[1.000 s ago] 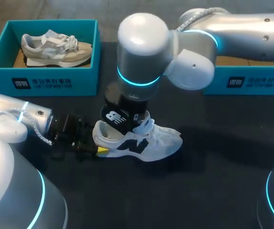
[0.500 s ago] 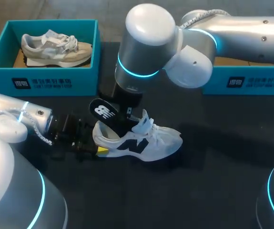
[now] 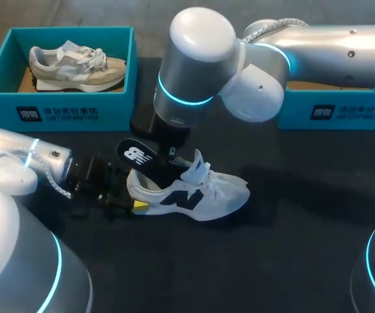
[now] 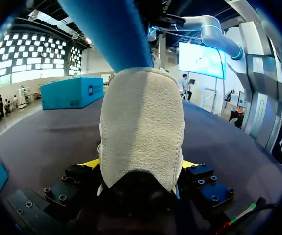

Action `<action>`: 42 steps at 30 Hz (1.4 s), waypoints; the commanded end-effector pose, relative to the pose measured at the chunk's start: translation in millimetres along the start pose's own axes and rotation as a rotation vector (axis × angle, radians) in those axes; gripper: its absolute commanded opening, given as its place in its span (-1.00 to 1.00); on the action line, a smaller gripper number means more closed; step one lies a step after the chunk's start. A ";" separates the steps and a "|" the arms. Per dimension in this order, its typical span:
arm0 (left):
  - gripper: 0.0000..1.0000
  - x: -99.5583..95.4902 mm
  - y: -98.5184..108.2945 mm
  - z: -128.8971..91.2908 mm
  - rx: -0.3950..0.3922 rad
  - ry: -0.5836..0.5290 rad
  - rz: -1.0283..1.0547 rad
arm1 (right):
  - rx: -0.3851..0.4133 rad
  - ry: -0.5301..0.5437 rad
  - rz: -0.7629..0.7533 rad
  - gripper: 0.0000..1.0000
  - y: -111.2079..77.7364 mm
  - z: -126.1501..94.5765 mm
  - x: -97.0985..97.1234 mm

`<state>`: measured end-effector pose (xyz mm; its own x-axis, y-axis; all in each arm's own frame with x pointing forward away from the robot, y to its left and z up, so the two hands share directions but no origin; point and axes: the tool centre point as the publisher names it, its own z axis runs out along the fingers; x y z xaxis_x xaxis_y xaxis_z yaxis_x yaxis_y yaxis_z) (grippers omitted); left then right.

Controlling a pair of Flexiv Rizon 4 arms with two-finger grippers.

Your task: Take the shoe out of the shoebox, open the shoe tongue, remove and reinsert the insole, then place the shoe into the shoebox

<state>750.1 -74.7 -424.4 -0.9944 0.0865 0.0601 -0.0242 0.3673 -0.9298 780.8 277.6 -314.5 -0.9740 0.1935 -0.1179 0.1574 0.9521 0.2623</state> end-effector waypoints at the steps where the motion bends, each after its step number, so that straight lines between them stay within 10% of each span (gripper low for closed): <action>1: -1.00 -0.6 2.5 2.3 -0.001 -0.001 0.000 | -0.016 -0.001 -0.011 -0.26 0.7 -0.9 -1.3; 42: -1.00 -0.6 2.5 2.3 -0.001 -0.001 0.000 | -0.327 0.330 -0.024 -0.04 7.2 15.9 11.0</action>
<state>750.1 -74.8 -424.3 -0.9944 0.0866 0.0600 -0.0241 0.3674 -0.9298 774.4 286.1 -322.0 -0.9850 0.0353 0.1688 0.1237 0.8269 0.5486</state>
